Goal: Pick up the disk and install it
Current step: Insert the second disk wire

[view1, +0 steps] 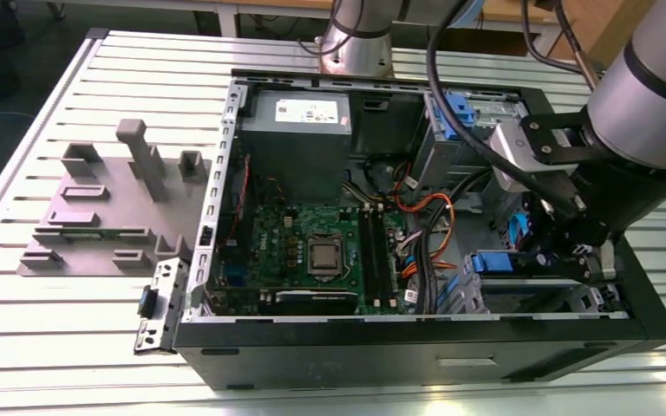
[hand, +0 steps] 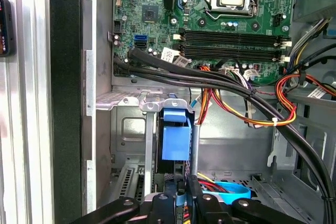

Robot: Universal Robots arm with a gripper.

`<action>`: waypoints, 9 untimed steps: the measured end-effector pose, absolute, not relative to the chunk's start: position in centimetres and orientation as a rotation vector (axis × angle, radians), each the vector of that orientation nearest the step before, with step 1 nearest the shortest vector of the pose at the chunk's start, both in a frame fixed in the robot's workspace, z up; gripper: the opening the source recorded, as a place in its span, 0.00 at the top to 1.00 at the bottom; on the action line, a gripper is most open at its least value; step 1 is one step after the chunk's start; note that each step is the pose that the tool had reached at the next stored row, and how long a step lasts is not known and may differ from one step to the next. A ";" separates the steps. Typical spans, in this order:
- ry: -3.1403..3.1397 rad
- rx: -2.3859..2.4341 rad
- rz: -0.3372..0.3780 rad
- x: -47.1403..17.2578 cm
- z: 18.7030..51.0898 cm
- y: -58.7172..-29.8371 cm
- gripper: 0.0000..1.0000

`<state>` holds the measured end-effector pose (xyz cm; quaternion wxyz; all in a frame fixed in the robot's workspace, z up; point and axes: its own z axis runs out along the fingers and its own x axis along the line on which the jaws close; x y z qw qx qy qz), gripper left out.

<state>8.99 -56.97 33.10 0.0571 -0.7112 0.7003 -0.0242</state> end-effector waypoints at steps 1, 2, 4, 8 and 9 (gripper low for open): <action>2.123 -2.156 -0.073 9.0 33.2 -57.0 0.76; 2.123 -2.157 -0.073 9.0 33.3 -57.0 0.76; 2.123 -2.157 -0.073 9.0 33.5 -57.0 0.76; 2.123 -2.157 -0.073 9.0 33.9 -57.0 0.76; 2.123 -2.156 -0.073 9.0 34.0 -57.0 0.76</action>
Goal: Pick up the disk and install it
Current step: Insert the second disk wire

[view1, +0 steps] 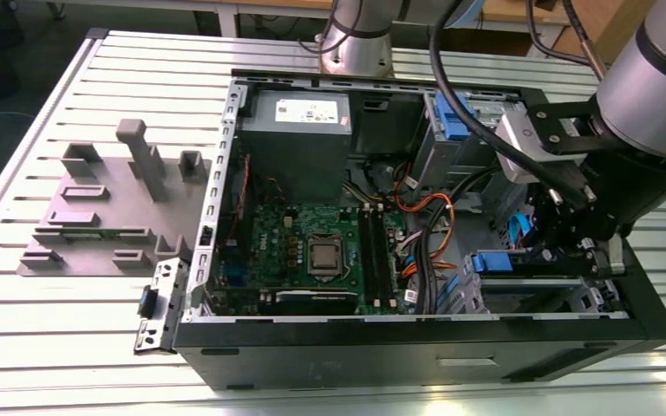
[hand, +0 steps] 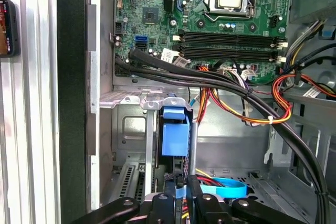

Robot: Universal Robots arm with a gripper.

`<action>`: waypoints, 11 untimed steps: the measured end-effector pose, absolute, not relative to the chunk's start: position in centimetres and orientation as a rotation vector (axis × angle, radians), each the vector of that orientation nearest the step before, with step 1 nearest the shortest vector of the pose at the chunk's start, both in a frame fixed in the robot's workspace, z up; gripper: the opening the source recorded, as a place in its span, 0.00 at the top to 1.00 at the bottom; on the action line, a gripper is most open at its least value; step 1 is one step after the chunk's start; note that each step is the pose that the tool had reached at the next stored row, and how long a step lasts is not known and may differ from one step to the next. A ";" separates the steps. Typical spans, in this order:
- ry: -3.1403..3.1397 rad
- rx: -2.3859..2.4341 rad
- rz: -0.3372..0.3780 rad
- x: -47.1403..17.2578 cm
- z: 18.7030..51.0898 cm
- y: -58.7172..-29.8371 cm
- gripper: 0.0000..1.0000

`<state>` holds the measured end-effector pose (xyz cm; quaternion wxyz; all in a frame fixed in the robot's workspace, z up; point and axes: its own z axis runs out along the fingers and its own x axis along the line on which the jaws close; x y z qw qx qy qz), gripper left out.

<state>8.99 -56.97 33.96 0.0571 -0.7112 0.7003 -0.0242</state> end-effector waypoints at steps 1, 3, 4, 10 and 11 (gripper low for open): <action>2.123 -2.156 -0.073 9.0 34.0 -57.0 0.76; 2.123 -2.156 -0.073 9.0 34.0 -57.0 0.76; 2.123 -2.157 -0.073 9.0 34.0 -57.0 0.76; 2.123 -2.156 -0.073 9.0 34.0 -57.0 0.89; 2.123 -2.157 -0.073 9.0 34.0 -57.0 0.89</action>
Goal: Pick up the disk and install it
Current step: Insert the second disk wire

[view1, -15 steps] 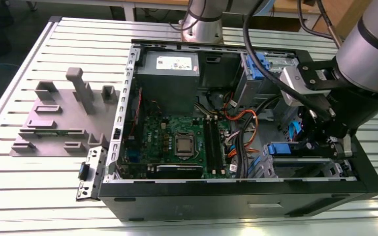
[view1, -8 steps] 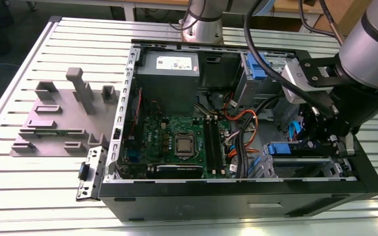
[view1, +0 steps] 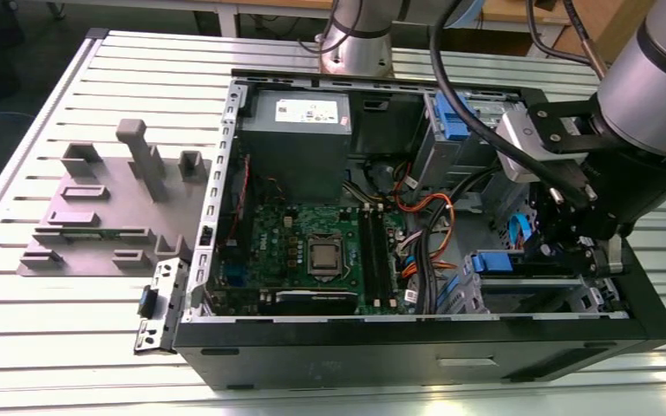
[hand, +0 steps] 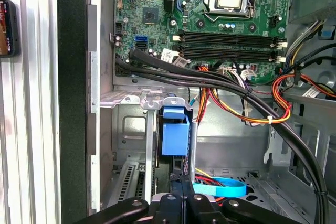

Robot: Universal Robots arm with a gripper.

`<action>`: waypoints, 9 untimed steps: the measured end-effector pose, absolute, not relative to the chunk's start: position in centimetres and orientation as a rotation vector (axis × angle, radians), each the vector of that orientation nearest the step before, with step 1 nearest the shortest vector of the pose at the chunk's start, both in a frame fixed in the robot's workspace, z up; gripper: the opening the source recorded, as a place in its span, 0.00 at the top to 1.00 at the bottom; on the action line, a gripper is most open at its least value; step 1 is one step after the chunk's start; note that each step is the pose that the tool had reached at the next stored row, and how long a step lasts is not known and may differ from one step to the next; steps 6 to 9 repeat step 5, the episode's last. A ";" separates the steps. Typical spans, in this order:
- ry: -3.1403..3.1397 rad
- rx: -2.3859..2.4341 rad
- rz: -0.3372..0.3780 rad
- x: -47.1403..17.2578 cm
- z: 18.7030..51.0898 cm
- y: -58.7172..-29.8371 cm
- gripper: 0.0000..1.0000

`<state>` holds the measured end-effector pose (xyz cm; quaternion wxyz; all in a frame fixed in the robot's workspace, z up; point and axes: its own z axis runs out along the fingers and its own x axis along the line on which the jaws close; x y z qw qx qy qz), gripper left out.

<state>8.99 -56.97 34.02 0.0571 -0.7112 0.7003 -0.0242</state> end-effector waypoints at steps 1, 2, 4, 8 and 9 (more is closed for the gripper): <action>2.123 -2.157 -0.073 9.0 34.0 -57.0 0.89; 2.123 -2.157 -0.073 9.0 34.0 -57.0 0.89; 2.123 -2.157 -0.073 9.0 34.1 -57.0 0.89; 2.123 -2.157 -0.073 9.0 34.1 -57.0 0.89; 2.123 -2.157 -0.073 9.0 34.1 -57.0 0.89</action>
